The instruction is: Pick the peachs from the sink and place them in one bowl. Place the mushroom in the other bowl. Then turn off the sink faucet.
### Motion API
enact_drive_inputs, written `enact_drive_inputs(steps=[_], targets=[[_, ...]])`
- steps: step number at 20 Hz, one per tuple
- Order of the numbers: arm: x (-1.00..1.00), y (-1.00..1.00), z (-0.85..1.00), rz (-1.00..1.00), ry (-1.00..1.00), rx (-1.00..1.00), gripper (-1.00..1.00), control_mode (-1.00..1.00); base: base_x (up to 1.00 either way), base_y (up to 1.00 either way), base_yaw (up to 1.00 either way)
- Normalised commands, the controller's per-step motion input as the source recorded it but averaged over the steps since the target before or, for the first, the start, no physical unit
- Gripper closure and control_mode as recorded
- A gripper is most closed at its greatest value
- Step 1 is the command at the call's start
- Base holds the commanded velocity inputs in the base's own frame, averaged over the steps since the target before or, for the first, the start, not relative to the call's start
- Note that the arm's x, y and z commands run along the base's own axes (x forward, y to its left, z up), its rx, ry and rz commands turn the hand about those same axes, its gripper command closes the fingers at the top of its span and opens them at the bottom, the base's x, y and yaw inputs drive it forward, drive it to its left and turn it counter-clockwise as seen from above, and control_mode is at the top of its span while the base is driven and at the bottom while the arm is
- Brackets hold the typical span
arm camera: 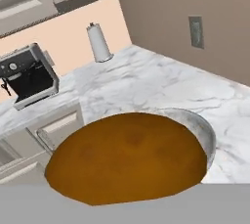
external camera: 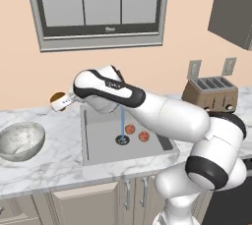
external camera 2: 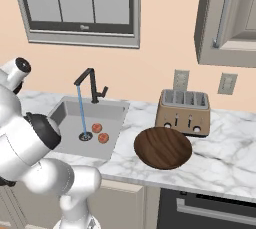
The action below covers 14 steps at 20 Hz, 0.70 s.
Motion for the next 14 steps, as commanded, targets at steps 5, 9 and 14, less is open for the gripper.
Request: enact_drive_inputs(steps=[5, 9, 14], targets=[[-0.25, 0.35, -0.01, 0.00, 0.25, 0.00, 1.00, -1.00, 0.00, 0.00, 0.00], [-0.17, 0.41, 0.00, 0.00, 0.21, 0.00, 1.00, -1.00, 0.00, 0.00, 0.00], [-0.01, 0.40, -0.20, 0.00, 0.21, -0.06, 1.00, -1.00, 0.00, 0.00, 0.00]])
